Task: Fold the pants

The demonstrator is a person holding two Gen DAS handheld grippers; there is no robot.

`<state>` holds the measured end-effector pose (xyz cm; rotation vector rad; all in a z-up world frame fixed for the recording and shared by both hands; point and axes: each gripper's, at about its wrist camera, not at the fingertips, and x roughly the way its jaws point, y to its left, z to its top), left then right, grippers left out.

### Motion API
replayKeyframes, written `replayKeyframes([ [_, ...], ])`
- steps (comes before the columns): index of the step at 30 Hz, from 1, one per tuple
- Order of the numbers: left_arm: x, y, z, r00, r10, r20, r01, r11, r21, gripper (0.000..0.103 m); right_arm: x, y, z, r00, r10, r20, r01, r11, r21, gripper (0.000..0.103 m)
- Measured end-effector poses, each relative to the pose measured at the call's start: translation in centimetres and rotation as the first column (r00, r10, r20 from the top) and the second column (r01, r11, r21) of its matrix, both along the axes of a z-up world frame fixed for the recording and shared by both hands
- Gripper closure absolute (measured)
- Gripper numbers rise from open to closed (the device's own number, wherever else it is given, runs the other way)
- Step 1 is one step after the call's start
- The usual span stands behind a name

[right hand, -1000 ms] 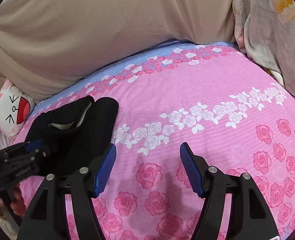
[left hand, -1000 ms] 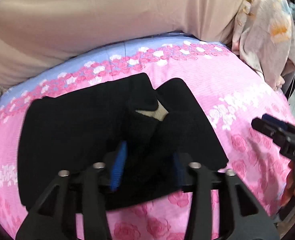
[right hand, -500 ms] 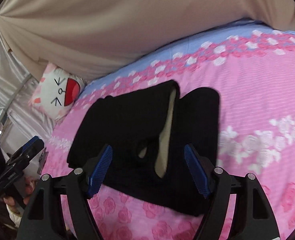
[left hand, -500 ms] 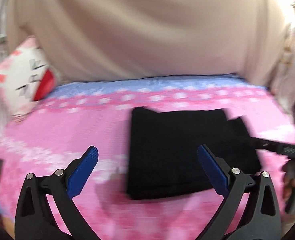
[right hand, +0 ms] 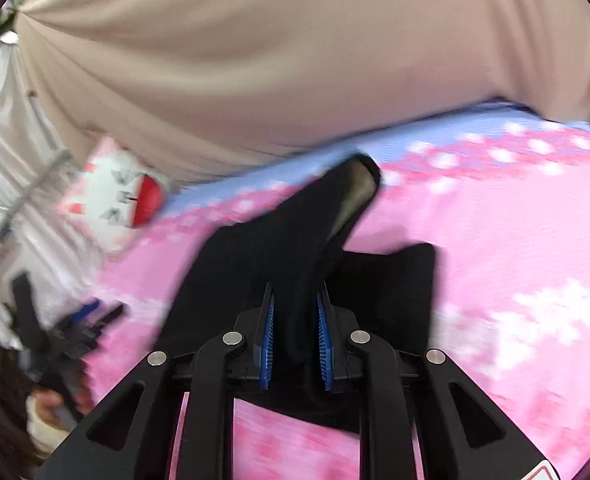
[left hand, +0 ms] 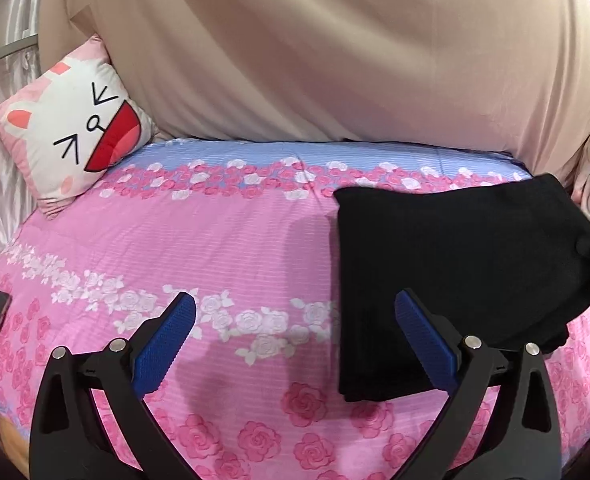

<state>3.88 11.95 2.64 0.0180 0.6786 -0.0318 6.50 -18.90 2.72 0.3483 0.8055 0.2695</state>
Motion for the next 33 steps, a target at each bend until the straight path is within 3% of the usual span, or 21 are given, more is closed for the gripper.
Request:
replayKeyframes([
  [3,1.2,-1.3,-1.7,0.998,-0.027,-0.058,0.027,1.0,-0.007,0.005,0.5,-2.4,-5.9,0.982,-0.099,-0.162,0.094,0.995,-0.038,0.074],
  [4,1.5,-1.6,-2.0,0.997,-0.035,-0.074,0.034,0.999,-0.016,0.005,0.2,-2.8,-6.9,0.981,-0.1,-0.166,0.102,0.995,0.002,0.073],
  [6,2.1,-2.2,-2.7,0.991,-0.061,-0.118,0.054,0.997,-0.059,0.005,-1.0,-3.5,-6.4,0.981,-0.126,-0.15,0.138,0.988,0.074,0.059],
  [7,2.2,-2.3,-2.9,0.989,-0.076,-0.126,0.066,0.994,-0.082,0.005,-1.3,-3.5,-5.8,0.981,-0.137,-0.135,0.146,0.987,0.062,0.055],
  [9,2.6,-2.6,-3.4,0.984,-0.098,-0.15,0.077,0.988,-0.136,0.005,-1.8,-3.3,-4.5,0.984,-0.154,-0.088,0.155,0.988,0.008,0.037],
  [10,3.0,-2.8,-3.8,0.981,-0.107,-0.162,0.081,0.985,-0.155,0.005,-1.7,-3.3,-4.3,0.985,-0.149,-0.085,0.149,0.989,-0.007,0.034],
  [13,4.1,-3.5,-5.4,0.971,-0.132,-0.202,0.087,0.972,-0.217,0.005,-1.3,-4.0,-5.1,0.98,-0.16,-0.122,0.158,0.987,-0.022,0.031],
  [17,6.0,-3.5,-8.4,0.947,-0.195,-0.255,0.087,0.921,-0.38,0.008,0.0,-4.2,-9.1,0.966,-0.108,-0.233,0.143,0.98,0.138,0.03],
  [18,5.9,-3.5,-8.0,0.956,-0.196,-0.219,0.099,0.917,-0.388,0.029,-0.1,-3.9,-9.1,0.976,-0.108,-0.188,0.136,0.98,0.144,0.04],
  [19,6.1,-3.5,-7.9,0.947,-0.224,-0.231,0.114,0.905,-0.41,0.036,0.2,-3.6,-9.3,0.979,-0.087,-0.186,0.116,0.982,0.148,0.045],
  [20,6.1,-3.2,-7.6,0.947,-0.218,-0.235,0.104,0.902,-0.418,0.041,0.3,-3.5,-9.2,0.979,-0.087,-0.185,0.119,0.978,0.17,0.059],
  [21,5.9,-2.7,-7.0,0.947,-0.225,-0.228,0.107,0.892,-0.438,0.055,0.3,-3.5,-8.7,0.981,-0.076,-0.176,0.109,0.977,0.183,0.065],
  [22,5.5,-2.3,-6.2,0.945,-0.245,-0.214,0.128,0.884,-0.449,0.063,0.1,-3.5,-7.9,0.986,-0.066,-0.156,0.094,0.978,0.184,0.066],
  [25,3.2,-1.7,-3.6,0.937,-0.303,-0.175,0.195,0.868,-0.456,0.064,-1.5,-3.4,-5.0,0.995,-0.022,-0.099,0.041,0.981,0.19,0.068],
  [28,0.7,-1.9,-3.5,0.918,-0.342,-0.2,0.229,0.871,-0.435,0.061,-3.7,-3.3,-3.6,0.996,-0.003,-0.089,0.016,0.989,0.148,0.066],
  [30,-0.3,-2.4,-5.2,0.908,-0.339,-0.248,0.225,0.891,-0.394,0.057,-4.8,-3.6,-5.3,0.989,-0.016,-0.146,0.035,0.991,0.13,0.056],
  [32,-0.9,-3.0,-6.5,0.913,-0.306,-0.271,0.217,0.924,-0.314,0.048,-5.3,-3.8,-7.2,0.976,-0.036,-0.216,0.052,0.996,0.072,0.046],
  [33,-1.3,-2.9,-6.6,0.921,-0.286,-0.266,0.206,0.934,-0.292,0.044,-5.8,-4.3,-7.7,0.974,-0.042,-0.222,0.066,0.992,0.103,0.046],
])
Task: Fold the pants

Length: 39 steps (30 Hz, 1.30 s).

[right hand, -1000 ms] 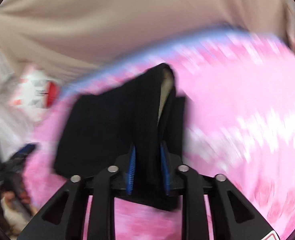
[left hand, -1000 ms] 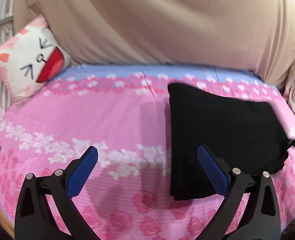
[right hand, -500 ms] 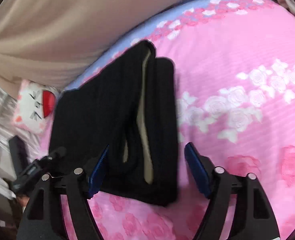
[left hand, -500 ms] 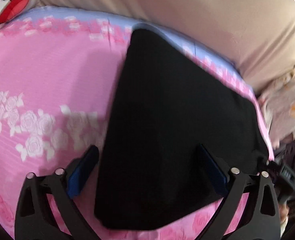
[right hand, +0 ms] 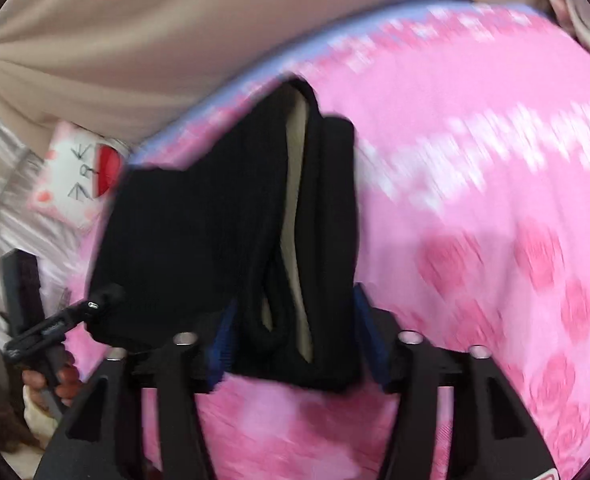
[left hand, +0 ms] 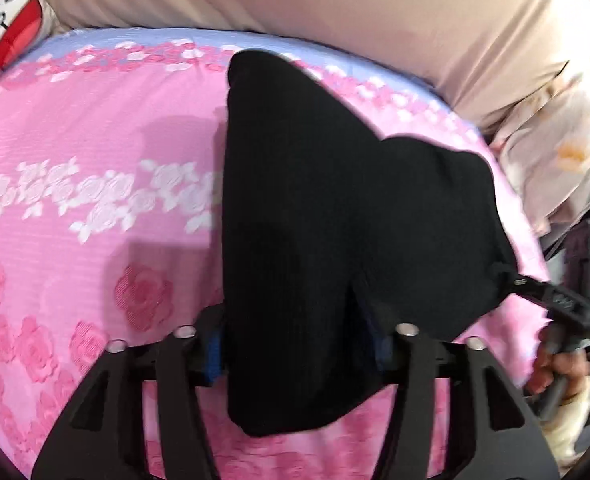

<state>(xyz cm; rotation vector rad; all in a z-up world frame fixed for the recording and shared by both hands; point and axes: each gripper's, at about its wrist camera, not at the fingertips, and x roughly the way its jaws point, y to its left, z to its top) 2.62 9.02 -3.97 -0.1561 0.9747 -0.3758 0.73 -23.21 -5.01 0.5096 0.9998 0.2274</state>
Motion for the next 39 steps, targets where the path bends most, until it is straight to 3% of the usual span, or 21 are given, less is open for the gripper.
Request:
replayKeyframes([
  [1,-0.3,0.0,0.4,1.0,0.011,0.016,-0.011,1.0,0.016,0.044,-0.5,-0.6,0.4,1.0,-0.022,0.005,0.022,0.999,0.041,0.046],
  [3,-1.1,0.0,2.6,0.993,0.035,0.109,-0.045,0.995,0.09,0.044,-1.0,-0.9,2.5,0.998,-0.032,0.062,0.032,0.999,-0.006,0.046],
  [5,-2.1,-0.4,4.9,0.97,0.066,0.234,-0.109,0.978,0.177,0.032,-0.8,-0.7,4.9,0.99,-0.03,0.134,0.041,0.996,-0.083,0.039],
  [6,-2.6,-0.7,6.2,0.95,0.076,0.302,-0.143,0.967,0.208,0.019,-0.5,-0.5,5.7,0.987,-0.022,0.158,0.039,0.994,-0.102,0.038],
  [7,-2.7,-0.9,7.0,0.937,0.078,0.339,-0.16,0.963,0.219,0.012,0.0,-0.2,6.2,0.985,-0.009,0.174,0.031,0.992,-0.121,0.038],
  [8,-2.9,-1.4,7.8,0.927,0.075,0.366,-0.165,0.961,0.221,0.011,0.5,0.3,6.3,0.985,0.008,0.175,0.018,0.989,-0.145,0.038],
  [10,-3.0,-2.2,8.3,0.931,0.04,0.363,-0.123,0.97,0.209,0.011,1.1,1.5,5.4,0.988,0.056,0.146,-0.032,0.986,-0.163,0.052],
  [11,-3.0,-2.6,8.3,0.936,0.018,0.35,-0.092,0.976,0.196,0.011,1.3,1.8,4.9,0.988,0.076,0.134,-0.056,0.988,-0.143,0.065],
  [14,-4.0,-4.2,7.7,0.949,-0.105,0.298,0.059,0.985,0.161,0.005,1.3,2.8,3.3,0.99,0.121,0.072,-0.109,0.982,-0.152,0.066],
  [17,-4.7,-6.9,6.5,0.939,-0.223,0.263,0.177,0.966,0.187,0.005,1.4,2.5,3.4,0.988,0.138,0.074,-0.127,0.982,-0.14,0.092],
  [19,-5.0,-9.1,5.8,0.921,-0.297,0.251,0.25,0.947,0.204,0.005,2.0,1.9,4.8,0.979,0.173,0.11,-0.173,0.985,-0.005,0.093],
  [25,-4.3,-14.8,4.4,0.873,-0.416,0.254,0.361,0.902,0.236,0.005,5.3,4.2,9.5,0.929,0.298,0.22,-0.329,0.937,0.119,0.095],
  [27,-3.6,-15.1,4.1,0.882,-0.404,0.24,0.346,0.904,0.252,0.005,6.5,5.5,10.3,0.917,0.326,0.231,-0.354,0.931,0.09,0.095],
  [29,-2.9,-14.2,4.3,0.897,-0.378,0.23,0.336,0.92,0.202,0.005,7.1,5.6,10.3,0.921,0.319,0.223,-0.337,0.94,0.049,0.095],
  [31,-2.2,-12.8,4.6,0.91,-0.342,0.233,0.314,0.938,0.15,0.006,7.0,5.0,9.8,0.927,0.304,0.218,-0.329,0.94,0.089,0.095],
  [33,-0.8,-12.5,4.0,0.929,-0.293,0.224,0.259,0.951,0.172,0.007,7.2,4.9,9.3,0.928,0.3,0.221,-0.334,0.932,0.137,0.095],
  [36,0.4,-12.4,3.2,0.937,-0.291,0.191,0.259,0.949,0.177,0.011,7.4,5.7,8.7,0.928,0.305,0.213,-0.339,0.93,0.14,0.095],
  [38,0.8,-12.8,2.9,0.936,-0.297,0.188,0.266,0.949,0.17,0.024,7.6,6.3,8.7,0.925,0.316,0.211,-0.348,0.927,0.14,0.095],
  [39,1.1,-13.1,2.8,0.935,-0.301,0.186,0.272,0.948,0.167,0.042,7.7,6.5,8.8,0.925,0.315,0.211,-0.348,0.927,0.139,0.094],
])
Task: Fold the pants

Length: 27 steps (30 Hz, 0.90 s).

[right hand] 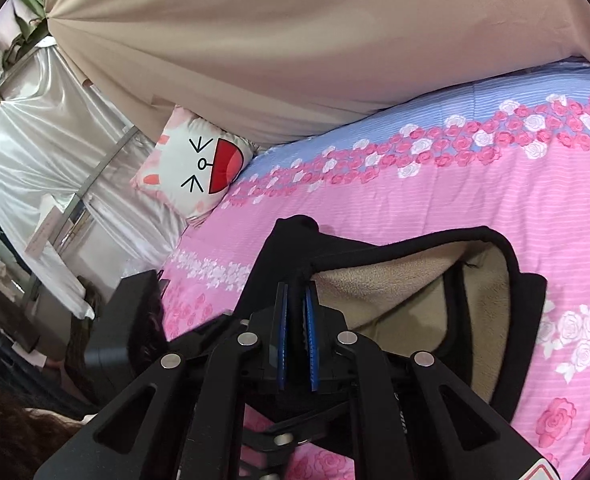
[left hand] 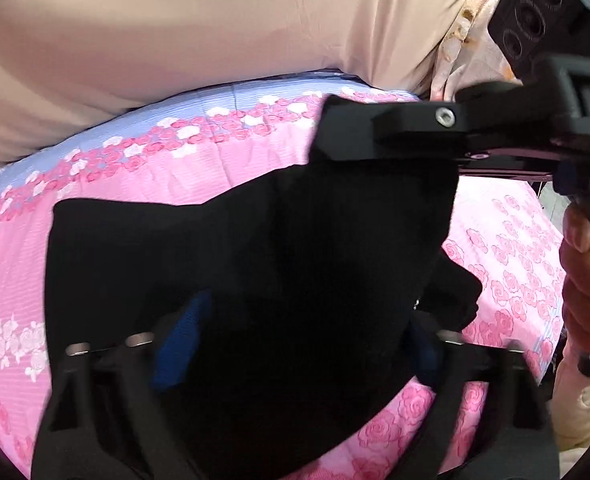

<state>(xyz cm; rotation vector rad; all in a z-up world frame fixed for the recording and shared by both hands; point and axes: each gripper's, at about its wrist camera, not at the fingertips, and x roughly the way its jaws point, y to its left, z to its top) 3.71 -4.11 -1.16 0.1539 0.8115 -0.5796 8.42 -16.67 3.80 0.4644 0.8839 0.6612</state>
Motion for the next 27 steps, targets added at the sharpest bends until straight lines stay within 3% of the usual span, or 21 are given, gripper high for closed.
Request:
replayKeyframes([
  [1,0.4,-0.2,-0.2,1.0,-0.006,-0.009,0.006,1.0,-0.011,0.057,0.1,0.2,0.2,1.0,-0.001,0.001,0.001,1.0,-0.003,0.092],
  [3,1.2,0.2,-0.1,0.999,0.001,-0.044,-0.004,0.998,-0.063,0.07,-0.1,0.2,0.4,1.0,-0.014,0.01,0.014,1.0,-0.025,0.087],
  [4,1.5,0.4,0.0,0.999,0.005,-0.053,-0.01,0.997,-0.081,0.076,-0.3,0.1,0.6,1.0,-0.023,0.017,0.024,0.999,-0.046,0.085],
  [6,1.8,1.2,0.6,0.999,0.026,-0.04,-0.03,0.994,-0.101,0.083,-1.3,-1.0,1.0,0.998,-0.054,0.037,0.055,0.997,-0.045,0.069],
  [8,2.1,1.9,1.3,0.999,0.04,-0.024,-0.043,0.992,-0.116,0.083,-2.6,-2.8,1.0,0.992,-0.116,0.057,0.119,0.991,-0.057,0.062],
  [12,3.1,3.6,3.1,0.996,0.089,0.019,-0.085,0.986,-0.144,0.083,-4.8,-6.3,-0.4,0.966,-0.25,0.067,0.258,0.952,-0.165,0.062],
  [15,3.7,4.4,4.2,0.993,0.117,0.029,-0.111,0.982,-0.154,0.083,-5.8,-7.9,-2.0,0.955,-0.295,0.041,0.296,0.924,-0.242,0.061],
  [20,3.2,4.4,5.1,0.99,0.138,0.039,-0.131,0.981,-0.144,0.083,-4.4,-6.2,-3.5,0.982,-0.19,0.011,0.185,0.941,-0.283,0.061],
  [27,2.6,4.2,5.5,0.99,0.127,0.057,-0.119,0.984,-0.13,0.083,-0.3,-2.7,-5.1,0.995,-0.1,-0.015,0.09,0.94,-0.328,0.061],
])
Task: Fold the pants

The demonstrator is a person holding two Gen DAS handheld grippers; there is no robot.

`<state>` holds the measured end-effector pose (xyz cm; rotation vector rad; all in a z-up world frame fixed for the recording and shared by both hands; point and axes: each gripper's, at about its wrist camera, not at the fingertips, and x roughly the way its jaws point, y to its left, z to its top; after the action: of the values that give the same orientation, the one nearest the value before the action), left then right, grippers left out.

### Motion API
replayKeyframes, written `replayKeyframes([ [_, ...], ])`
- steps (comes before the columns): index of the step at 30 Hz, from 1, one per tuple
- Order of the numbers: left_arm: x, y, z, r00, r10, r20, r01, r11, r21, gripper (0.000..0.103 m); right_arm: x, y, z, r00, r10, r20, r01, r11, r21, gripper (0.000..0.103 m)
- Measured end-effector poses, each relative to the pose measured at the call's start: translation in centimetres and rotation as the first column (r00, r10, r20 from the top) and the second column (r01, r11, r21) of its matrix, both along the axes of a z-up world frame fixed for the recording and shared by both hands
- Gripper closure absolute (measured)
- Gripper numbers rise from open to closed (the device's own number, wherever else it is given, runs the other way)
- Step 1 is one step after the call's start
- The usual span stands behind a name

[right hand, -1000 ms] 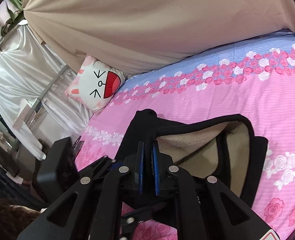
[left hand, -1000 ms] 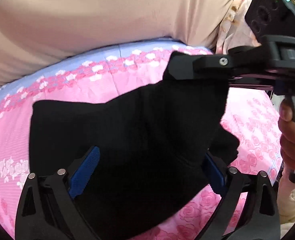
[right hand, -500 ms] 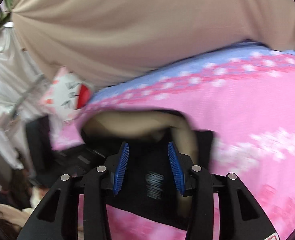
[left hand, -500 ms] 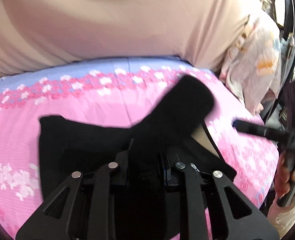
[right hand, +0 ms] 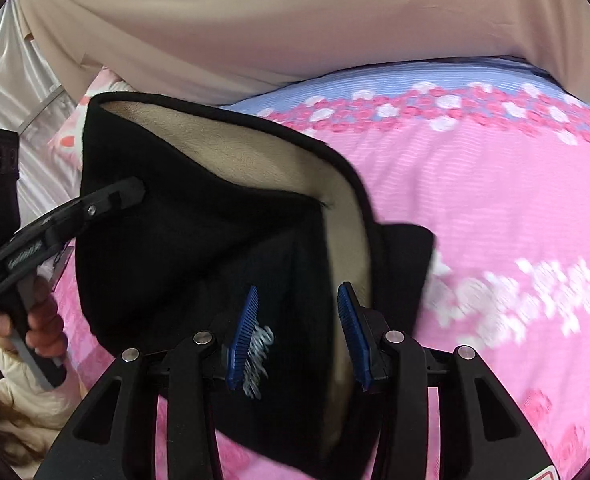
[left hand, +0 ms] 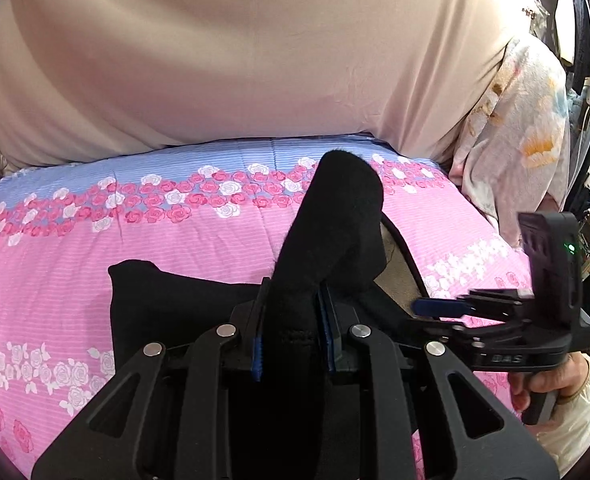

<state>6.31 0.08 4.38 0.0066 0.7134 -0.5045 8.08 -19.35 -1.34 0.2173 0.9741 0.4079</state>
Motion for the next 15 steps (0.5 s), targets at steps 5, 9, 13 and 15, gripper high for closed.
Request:
replayKeyframes([
  [5,0.3,-0.1,-0.4,1.0,-0.004,-0.012,0.004,1.0,-0.001,0.083,1.8,1.6,-2.2,0.999,0.009,-0.038,-0.011,0.999,-0.039,0.05],
  [9,0.0,-0.5,0.0,1.0,-0.014,0.001,0.014,1.0,0.01,0.083,1.4,2.1,-1.7,0.999,0.028,-0.016,-0.028,0.999,0.022,0.08],
  [13,-1.0,-0.9,1.1,0.999,-0.041,0.035,0.041,0.999,-0.015,0.082,-0.7,0.1,2.2,0.995,-0.031,0.096,0.028,0.999,0.037,0.08],
  [15,-1.5,-1.6,1.0,0.997,-0.061,0.045,0.061,0.998,-0.005,0.081,-1.9,-1.6,2.4,0.99,-0.078,0.116,0.077,0.997,0.017,0.08],
])
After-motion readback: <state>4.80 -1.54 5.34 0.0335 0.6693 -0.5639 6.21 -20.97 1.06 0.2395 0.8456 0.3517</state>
